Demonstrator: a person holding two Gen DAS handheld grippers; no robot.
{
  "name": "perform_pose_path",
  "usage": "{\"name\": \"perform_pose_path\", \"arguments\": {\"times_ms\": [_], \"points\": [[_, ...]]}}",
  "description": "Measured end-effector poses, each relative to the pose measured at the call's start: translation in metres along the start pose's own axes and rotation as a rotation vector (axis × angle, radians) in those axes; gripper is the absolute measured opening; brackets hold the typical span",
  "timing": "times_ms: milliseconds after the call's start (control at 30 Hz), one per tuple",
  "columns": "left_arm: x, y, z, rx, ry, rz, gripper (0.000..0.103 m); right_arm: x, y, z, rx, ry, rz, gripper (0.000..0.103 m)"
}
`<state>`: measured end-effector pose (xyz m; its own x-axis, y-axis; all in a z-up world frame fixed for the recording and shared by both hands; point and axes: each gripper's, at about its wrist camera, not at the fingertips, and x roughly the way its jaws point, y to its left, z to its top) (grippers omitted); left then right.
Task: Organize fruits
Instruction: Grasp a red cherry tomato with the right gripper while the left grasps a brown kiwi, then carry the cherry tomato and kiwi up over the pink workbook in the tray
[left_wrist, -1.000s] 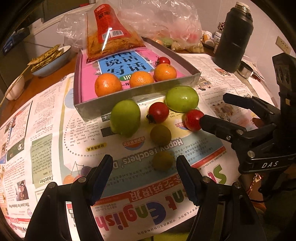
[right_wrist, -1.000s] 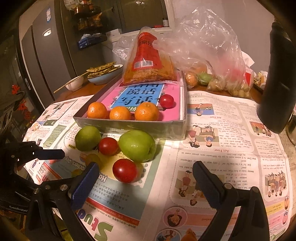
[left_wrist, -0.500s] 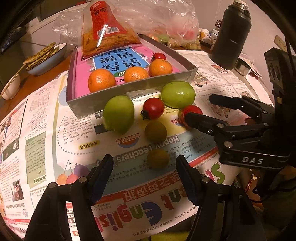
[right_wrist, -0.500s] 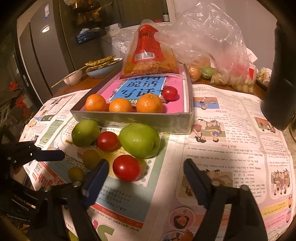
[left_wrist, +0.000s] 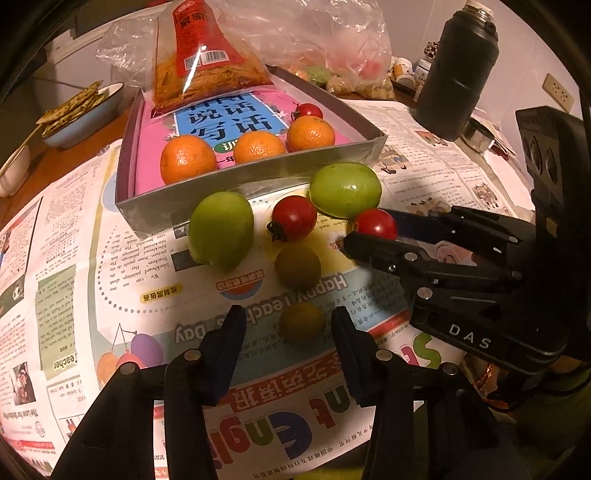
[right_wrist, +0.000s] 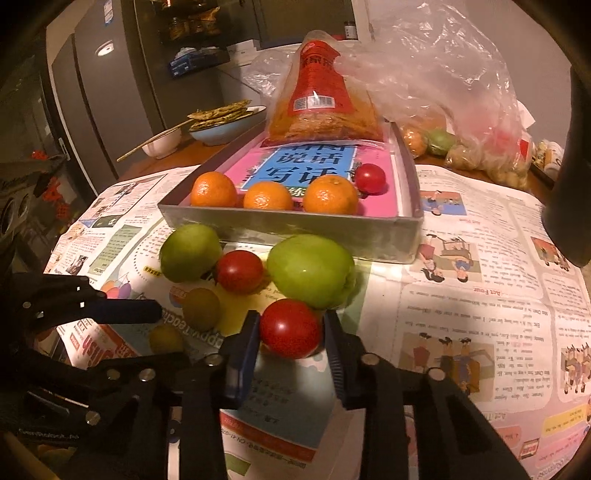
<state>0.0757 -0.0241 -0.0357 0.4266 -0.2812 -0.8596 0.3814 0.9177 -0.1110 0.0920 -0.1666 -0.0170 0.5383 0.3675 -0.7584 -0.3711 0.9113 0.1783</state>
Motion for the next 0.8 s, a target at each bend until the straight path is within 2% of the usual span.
{"name": "perform_pose_path", "arguments": {"times_ms": [300,533,800], "points": [[0.001,-0.006,0.001,0.015,-0.002,-0.007,0.04,-0.006,-0.008,0.0,0.031,-0.009,0.0,0.033],[0.002,-0.01,0.002,0.024,-0.002,0.004,0.026,-0.013,-0.018,0.002,0.055,-0.027,-0.007,0.033],[-0.005,-0.002,0.002,-0.011,-0.015,-0.003,0.025,-0.018,-0.022,0.001,0.063,-0.042,-0.009,0.033]]}}
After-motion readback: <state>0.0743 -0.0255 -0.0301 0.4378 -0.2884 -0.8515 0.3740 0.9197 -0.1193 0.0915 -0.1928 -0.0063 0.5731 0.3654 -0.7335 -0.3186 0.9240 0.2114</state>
